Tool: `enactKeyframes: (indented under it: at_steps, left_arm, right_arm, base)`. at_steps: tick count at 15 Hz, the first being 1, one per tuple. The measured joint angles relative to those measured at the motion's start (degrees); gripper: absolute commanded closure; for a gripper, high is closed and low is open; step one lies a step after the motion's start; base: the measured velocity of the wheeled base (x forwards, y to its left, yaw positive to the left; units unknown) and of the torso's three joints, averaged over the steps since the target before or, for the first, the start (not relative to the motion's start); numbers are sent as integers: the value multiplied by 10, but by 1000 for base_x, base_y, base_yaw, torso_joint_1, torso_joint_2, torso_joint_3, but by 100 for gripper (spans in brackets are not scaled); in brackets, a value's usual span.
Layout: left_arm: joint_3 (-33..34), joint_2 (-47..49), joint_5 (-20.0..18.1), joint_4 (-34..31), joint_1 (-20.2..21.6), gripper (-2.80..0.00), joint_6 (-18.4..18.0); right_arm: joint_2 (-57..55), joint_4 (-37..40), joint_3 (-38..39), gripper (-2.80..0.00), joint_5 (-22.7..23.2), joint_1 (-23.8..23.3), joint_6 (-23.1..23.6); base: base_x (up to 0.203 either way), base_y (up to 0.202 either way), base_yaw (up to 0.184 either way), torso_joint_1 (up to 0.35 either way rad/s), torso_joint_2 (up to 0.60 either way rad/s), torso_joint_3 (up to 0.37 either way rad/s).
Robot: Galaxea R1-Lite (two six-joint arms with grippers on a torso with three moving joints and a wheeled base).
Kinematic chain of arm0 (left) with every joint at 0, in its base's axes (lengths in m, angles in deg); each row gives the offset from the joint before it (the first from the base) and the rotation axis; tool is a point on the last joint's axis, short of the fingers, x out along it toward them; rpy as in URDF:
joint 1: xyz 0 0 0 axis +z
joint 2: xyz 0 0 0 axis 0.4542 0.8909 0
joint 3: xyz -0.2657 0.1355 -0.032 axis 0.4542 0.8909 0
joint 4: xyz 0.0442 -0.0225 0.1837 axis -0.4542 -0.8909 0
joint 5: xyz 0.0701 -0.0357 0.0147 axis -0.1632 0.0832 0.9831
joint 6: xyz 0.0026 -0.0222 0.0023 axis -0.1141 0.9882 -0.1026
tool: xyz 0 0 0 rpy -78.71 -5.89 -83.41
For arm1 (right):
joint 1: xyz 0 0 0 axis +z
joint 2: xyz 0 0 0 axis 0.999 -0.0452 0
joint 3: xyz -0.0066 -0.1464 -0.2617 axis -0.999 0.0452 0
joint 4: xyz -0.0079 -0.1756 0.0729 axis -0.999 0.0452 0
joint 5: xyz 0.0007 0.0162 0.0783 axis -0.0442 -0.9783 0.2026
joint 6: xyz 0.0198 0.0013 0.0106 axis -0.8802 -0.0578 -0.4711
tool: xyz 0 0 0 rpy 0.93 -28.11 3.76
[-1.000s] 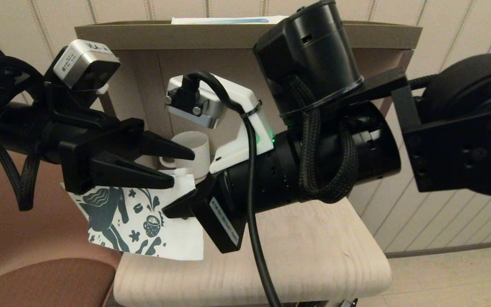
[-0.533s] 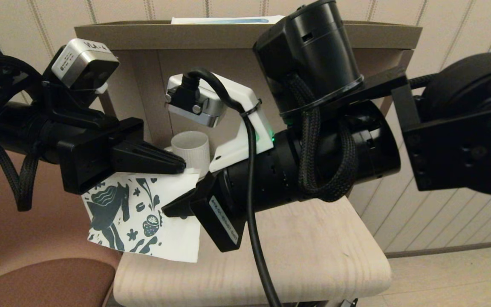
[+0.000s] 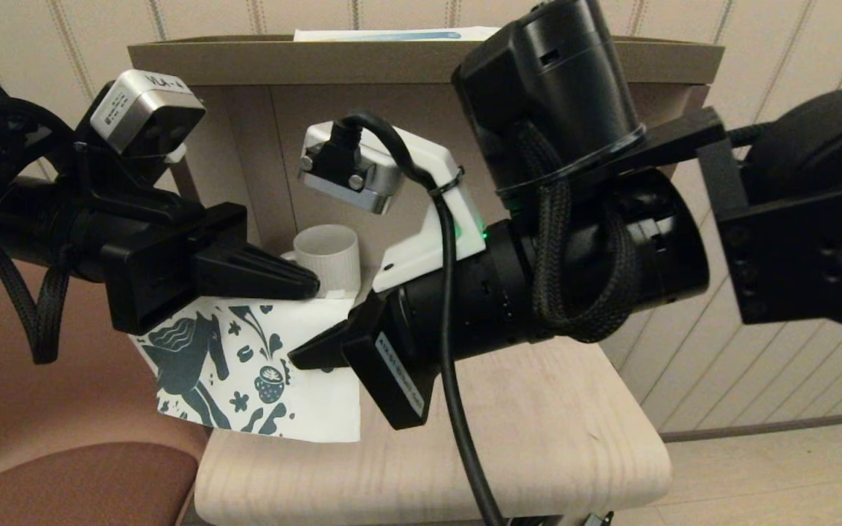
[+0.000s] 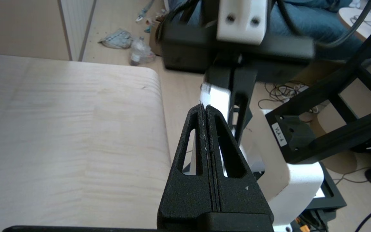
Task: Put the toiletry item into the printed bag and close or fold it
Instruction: Hand it to the other hand
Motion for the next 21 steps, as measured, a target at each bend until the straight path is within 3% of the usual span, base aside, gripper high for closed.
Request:
enactKeyframes:
  at_steps: [14,17,21]
  left_arm:
    - [-8,1,-11,-1,9,0,4]
    - [-9,1,-10,-2,10,0,4]
    - [-7,1,-10,-1,10,0,3]
  right_arm:
    - [32,3,41,0,-1,9,13]
    - [35,67,55,0,-2,9,61]
    - [35,245,-39,0,-22,4,112]
  base:
    - [0,0,0,0,0,0]
    - [0,0,0,0,0,0]
    - [0,0,0,0,0,0]
